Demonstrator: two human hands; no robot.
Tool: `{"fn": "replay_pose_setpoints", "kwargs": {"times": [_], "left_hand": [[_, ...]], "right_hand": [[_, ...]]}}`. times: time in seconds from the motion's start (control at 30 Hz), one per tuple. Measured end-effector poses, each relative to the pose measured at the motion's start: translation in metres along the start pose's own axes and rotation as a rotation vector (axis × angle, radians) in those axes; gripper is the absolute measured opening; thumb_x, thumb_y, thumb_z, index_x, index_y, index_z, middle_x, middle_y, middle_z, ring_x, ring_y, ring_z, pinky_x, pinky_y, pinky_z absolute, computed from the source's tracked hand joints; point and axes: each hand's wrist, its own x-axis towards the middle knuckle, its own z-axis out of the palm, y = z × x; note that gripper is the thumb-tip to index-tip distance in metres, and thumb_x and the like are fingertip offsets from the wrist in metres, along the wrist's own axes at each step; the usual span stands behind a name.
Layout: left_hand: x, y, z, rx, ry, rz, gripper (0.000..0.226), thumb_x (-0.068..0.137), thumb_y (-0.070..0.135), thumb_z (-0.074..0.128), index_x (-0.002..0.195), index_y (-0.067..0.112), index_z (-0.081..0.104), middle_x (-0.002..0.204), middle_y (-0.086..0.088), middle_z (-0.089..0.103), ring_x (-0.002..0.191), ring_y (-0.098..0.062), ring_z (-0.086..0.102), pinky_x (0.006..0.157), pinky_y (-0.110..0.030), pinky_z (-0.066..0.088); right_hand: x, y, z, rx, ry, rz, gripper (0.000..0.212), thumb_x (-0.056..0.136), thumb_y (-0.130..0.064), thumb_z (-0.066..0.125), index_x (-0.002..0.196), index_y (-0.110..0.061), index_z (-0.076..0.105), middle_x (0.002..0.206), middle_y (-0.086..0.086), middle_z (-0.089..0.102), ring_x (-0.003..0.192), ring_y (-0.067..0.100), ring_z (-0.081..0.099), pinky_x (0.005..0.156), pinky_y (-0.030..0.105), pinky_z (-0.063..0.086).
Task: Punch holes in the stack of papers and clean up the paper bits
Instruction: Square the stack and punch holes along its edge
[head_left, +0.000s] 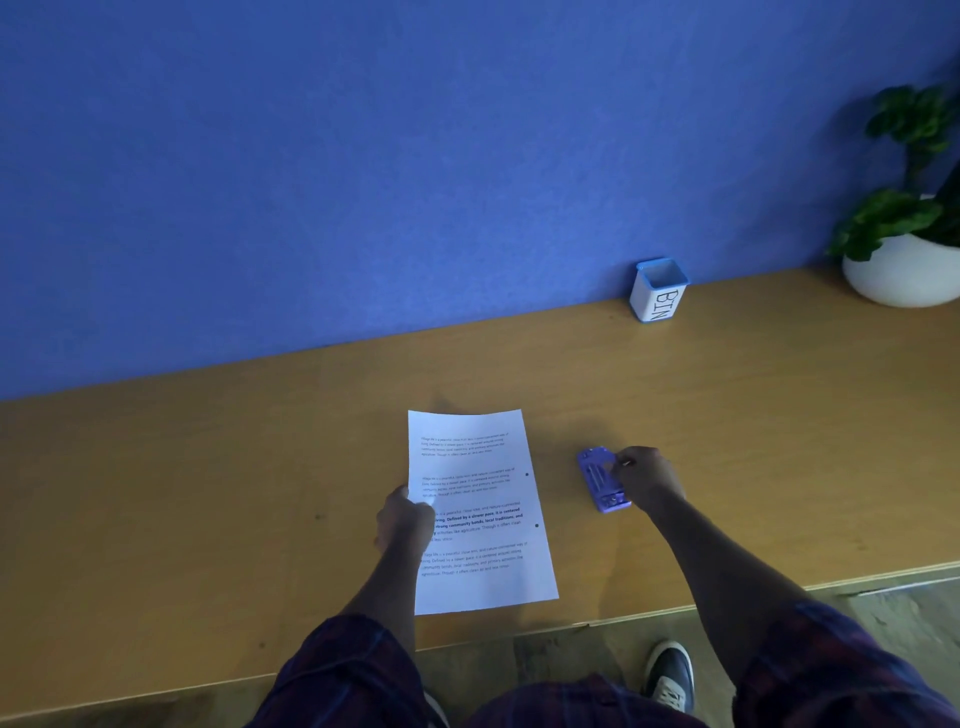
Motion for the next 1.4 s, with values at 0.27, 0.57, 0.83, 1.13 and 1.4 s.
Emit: {"fn": "replay_pose_setpoints", "kwargs": {"times": [0.27, 0.57, 0.83, 1.13, 1.4], "left_hand": [[0.003, -0.002, 0.001, 0.015, -0.054, 0.011, 0.045, 0.089, 0.013, 0.045, 0.127, 0.029, 0.064, 0.116, 0.000, 0.073, 0.094, -0.028, 0.069, 0.099, -0.049, 0.054], [0.003, -0.001, 0.001, 0.026, -0.062, 0.006, 0.045, 0.091, 0.012, 0.044, 0.129, 0.028, 0.063, 0.120, -0.001, 0.073, 0.097, -0.029, 0.067, 0.103, -0.051, 0.050], [0.006, 0.000, 0.002, 0.018, -0.077, 0.003, 0.046, 0.090, 0.011, 0.043, 0.127, 0.029, 0.063, 0.116, -0.001, 0.073, 0.095, -0.029, 0.068, 0.103, -0.054, 0.050], [0.007, 0.001, 0.002, 0.031, -0.066, 0.001, 0.046, 0.088, 0.012, 0.045, 0.126, 0.029, 0.064, 0.115, 0.000, 0.073, 0.096, -0.029, 0.067, 0.103, -0.052, 0.050], [0.009, -0.005, -0.001, 0.010, -0.064, 0.013, 0.044, 0.090, 0.013, 0.049, 0.127, 0.029, 0.066, 0.099, 0.005, 0.070, 0.073, -0.014, 0.065, 0.085, -0.037, 0.059]], "right_hand": [[0.020, 0.017, -0.022, 0.172, 0.119, 0.053, 0.023, 0.095, -0.020, 0.059, 0.111, -0.012, 0.073, 0.088, 0.013, 0.070, 0.084, 0.039, 0.069, 0.078, 0.044, 0.057], [0.030, 0.034, -0.025, 0.236, 0.191, 0.116, 0.026, 0.097, -0.023, 0.058, 0.118, -0.016, 0.072, 0.088, 0.013, 0.072, 0.076, 0.039, 0.070, 0.079, 0.045, 0.059], [0.030, 0.041, -0.027, 0.150, 0.225, 0.128, 0.030, 0.098, -0.030, 0.056, 0.123, -0.021, 0.070, 0.110, 0.012, 0.073, 0.093, 0.034, 0.064, 0.072, 0.029, 0.043], [0.029, 0.037, -0.028, 0.059, 0.254, 0.173, 0.031, 0.096, -0.031, 0.052, 0.123, -0.028, 0.068, 0.110, 0.011, 0.071, 0.096, 0.034, 0.065, 0.078, 0.038, 0.053], [0.034, 0.040, -0.034, 0.034, 0.214, 0.157, 0.030, 0.096, -0.028, 0.053, 0.121, -0.020, 0.069, 0.110, 0.013, 0.071, 0.089, 0.032, 0.060, 0.074, 0.033, 0.047]]}}
